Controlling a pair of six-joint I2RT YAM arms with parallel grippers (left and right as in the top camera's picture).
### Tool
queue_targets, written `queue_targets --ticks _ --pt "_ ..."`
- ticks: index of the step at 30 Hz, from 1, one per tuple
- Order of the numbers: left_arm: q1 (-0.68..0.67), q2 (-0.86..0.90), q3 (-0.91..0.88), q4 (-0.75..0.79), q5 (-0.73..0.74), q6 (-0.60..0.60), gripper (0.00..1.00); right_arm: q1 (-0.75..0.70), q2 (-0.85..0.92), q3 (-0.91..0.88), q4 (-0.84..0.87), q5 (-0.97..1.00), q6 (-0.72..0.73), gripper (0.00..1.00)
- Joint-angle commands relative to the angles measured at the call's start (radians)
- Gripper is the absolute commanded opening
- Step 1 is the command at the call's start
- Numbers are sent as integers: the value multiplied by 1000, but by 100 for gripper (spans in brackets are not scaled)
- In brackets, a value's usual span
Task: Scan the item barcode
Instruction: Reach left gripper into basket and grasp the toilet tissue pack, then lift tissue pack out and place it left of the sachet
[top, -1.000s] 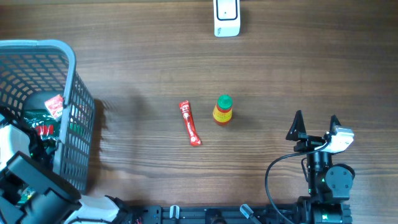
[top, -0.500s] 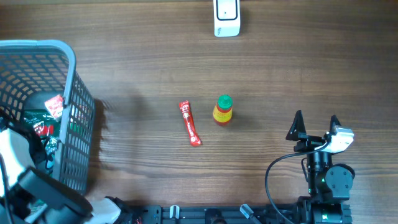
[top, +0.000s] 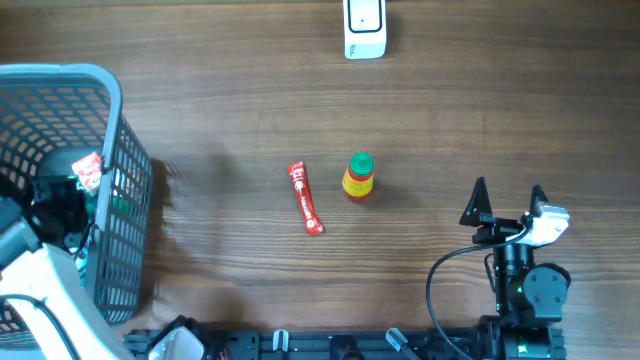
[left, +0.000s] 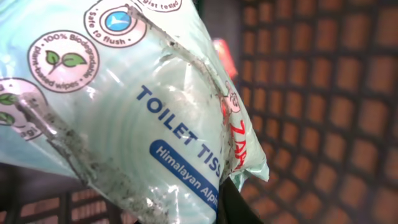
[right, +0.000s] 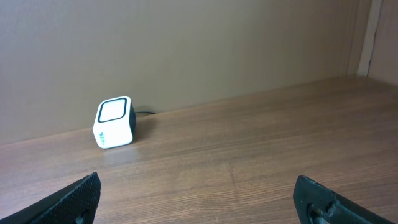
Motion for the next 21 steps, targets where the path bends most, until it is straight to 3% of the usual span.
queue_targets --ticks 1,8,21 --pt "-42 -105 22 1 30 113 9 6 1 0 5 15 -18 100" --pt "-109 -241 22 -11 31 248 11 6 1 0 5 15 -18 100" --pt "-131 -402 29 -27 43 251 12 6 1 0 5 15 -19 100"
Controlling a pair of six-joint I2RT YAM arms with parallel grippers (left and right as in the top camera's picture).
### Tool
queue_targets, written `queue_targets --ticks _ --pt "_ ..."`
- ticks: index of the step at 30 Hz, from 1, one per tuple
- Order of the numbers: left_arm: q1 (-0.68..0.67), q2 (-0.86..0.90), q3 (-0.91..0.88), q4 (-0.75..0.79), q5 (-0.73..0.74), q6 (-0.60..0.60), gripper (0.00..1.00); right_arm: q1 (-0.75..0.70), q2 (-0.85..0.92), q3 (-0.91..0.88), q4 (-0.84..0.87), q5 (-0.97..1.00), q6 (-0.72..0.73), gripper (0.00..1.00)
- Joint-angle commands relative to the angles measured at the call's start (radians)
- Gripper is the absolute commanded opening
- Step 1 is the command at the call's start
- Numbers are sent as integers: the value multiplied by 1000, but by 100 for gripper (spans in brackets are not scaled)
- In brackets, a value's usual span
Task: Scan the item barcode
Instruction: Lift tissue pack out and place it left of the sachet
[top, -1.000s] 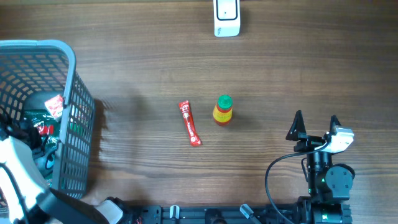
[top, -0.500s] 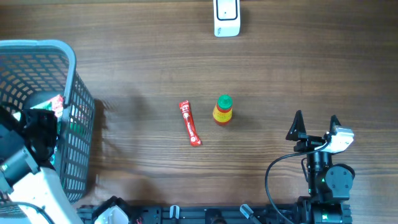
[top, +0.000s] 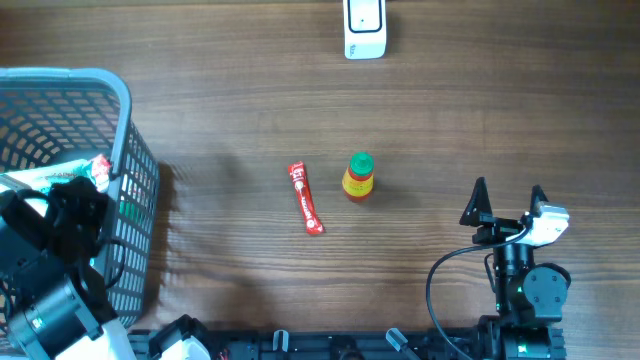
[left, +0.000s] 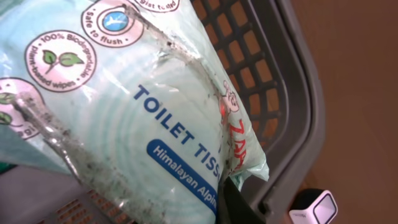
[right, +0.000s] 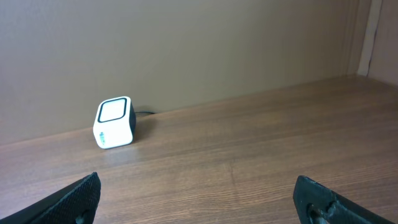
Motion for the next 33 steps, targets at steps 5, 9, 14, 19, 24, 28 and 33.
queue_targets --ticks 5,9,14,19,24,28,33 --pt "-6 -50 90 5 186 90 8 6 1 0 5 15 -19 100" --pt "-6 -50 121 40 336 101 6 6 1 0 5 15 -19 100" --pt "-38 -50 121 140 501 101 6 6 1 0 5 15 -19 100" --pt "-218 -50 121 256 501 101 6 6 1 0 5 15 -19 99" --pt "-392 -48 121 319 352 103 7 6 1 0 5 15 -19 100" --pt "-513 -26 121 315 332 163 6 6 1 0 5 15 -19 100" --pt "-673 68 121 222 244 180 5 6 1 0 5 15 -19 100"
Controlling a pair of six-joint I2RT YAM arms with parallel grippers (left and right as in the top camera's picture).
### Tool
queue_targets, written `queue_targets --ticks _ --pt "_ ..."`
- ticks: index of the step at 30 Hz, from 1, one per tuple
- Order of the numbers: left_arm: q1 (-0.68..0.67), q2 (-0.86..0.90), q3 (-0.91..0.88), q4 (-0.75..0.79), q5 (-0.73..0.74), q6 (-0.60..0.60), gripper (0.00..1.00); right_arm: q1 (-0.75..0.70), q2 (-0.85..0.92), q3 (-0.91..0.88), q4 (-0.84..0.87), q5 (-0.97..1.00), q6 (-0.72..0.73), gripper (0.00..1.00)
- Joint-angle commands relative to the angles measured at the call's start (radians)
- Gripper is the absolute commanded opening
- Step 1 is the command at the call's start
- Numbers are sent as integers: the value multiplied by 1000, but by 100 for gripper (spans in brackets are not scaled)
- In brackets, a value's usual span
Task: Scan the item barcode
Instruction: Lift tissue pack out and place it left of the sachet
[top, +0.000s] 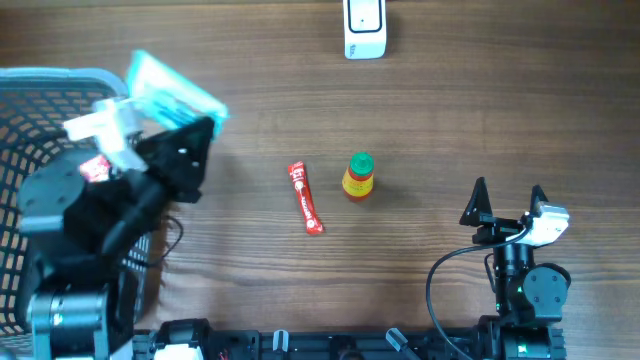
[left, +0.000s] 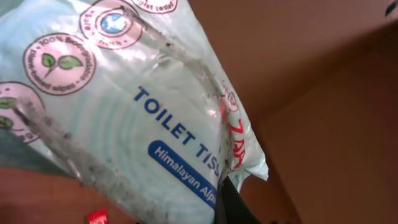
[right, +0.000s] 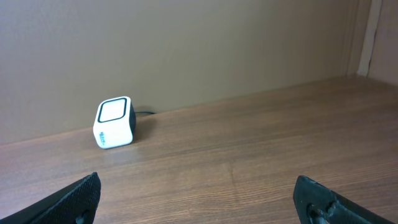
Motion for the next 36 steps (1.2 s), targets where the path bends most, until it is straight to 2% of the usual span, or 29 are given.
queue_targets --ticks 1,6,10,21,30,36 --pt "-121 93 18 -76 -122 40 5 6 1 0 5 15 -19 100" --pt "-294 294 18 -188 -277 39 4 6 1 0 5 15 -19 100" --pt "-344 400 18 -239 -303 39 4 6 1 0 5 15 -19 100" --pt "-350 541 18 -247 -410 35 4 6 1 0 5 15 -19 100" --pt "-350 714 17 -247 -414 35 4 6 1 0 5 15 -18 100" --pt "-354 818 17 -246 -465 -19 8 6 1 0 5 15 -19 100"
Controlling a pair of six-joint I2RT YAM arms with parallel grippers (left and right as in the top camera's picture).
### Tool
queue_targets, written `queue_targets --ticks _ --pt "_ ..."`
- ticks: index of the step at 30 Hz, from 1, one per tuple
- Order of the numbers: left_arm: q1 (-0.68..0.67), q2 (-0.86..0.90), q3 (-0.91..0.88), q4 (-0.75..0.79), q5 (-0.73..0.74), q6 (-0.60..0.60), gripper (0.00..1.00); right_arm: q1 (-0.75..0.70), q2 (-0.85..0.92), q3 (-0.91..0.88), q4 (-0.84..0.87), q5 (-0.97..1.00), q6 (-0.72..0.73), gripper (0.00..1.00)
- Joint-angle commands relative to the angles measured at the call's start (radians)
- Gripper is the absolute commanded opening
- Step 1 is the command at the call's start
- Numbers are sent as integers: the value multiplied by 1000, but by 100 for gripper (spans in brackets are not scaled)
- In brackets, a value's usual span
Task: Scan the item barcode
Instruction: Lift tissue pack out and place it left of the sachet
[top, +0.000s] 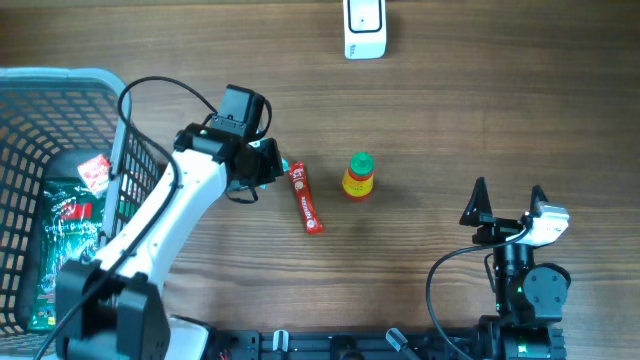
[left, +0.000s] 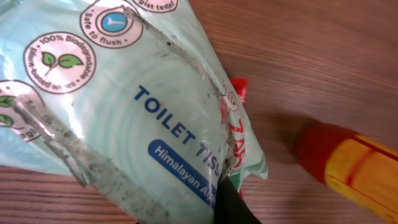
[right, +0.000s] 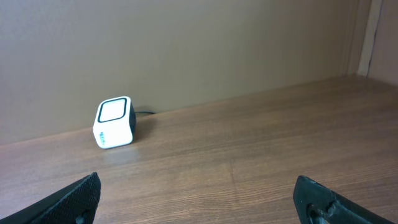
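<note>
A pale green pack of toilet tissue wipes (left: 124, 112) fills the left wrist view, and my left gripper (top: 262, 165) is shut on it. From overhead the gripper hides nearly all of the pack, just left of a red sachet (top: 305, 197). One dark finger (left: 233, 202) shows under the pack's edge. The white barcode scanner (top: 365, 25) stands at the table's far edge and shows as a scanner cube (right: 114, 122) in the right wrist view. My right gripper (top: 508, 205) rests open at the near right, holding nothing.
A grey mesh basket (top: 120, 110) stands at the left, with a green packet (top: 60, 250) and a red-and-white packet (top: 92, 172) inside. A yellow-and-red bottle with a green cap (top: 358, 176) stands right of the sachet, close to the held pack.
My left gripper, with the pack still in it, has gone from high above the basket's right rim to the table beside the red sachet. The right arm has not moved.
My left gripper was first inside the basket, shut on the tissue pack. It then held the pack near the basket's rim, later high above the rim, and now over the table next to the sachet and bottle. The right gripper stayed open throughout.
</note>
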Motion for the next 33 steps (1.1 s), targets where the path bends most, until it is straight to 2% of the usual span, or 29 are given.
queue_targets --ticks 1,2,5,6,7,8,9,16,19,23,30,33 --pt "-12 69 12 3 -35 -30 10 6 1 0 5 15 -19 100" --pt "-17 86 12 3 -35 -30 13 6 1 0 5 15 -19 100" --pt "-34 142 12 4 -35 -31 38 6 1 0 5 15 -19 100" --pt "-42 159 12 8 -35 -31 51 6 1 0 5 15 -19 100" --pt "-48 171 12 10 -35 -31 69 6 1 0 5 15 -19 100" --pt "-55 179 12 11 -35 -31 82 6 1 0 5 15 -19 100" --pt "-61 183 12 13 -35 -31 100 6 1 0 5 15 -19 100" --pt "-70 183 12 6 -40 -30 100 6 1 0 5 15 -19 100" --pt "-70 170 15 -13 -100 -30 100 6 1 0 5 15 -19 100" --pt "-70 90 66 -58 -172 -30 100 6 1 0 5 15 -19 100" --pt "-70 -69 143 -41 -282 -21 100 6 1 0 5 15 -18 100" --pt "-66 -135 172 -49 -336 28 100 6 1 0 5 15 -19 100"
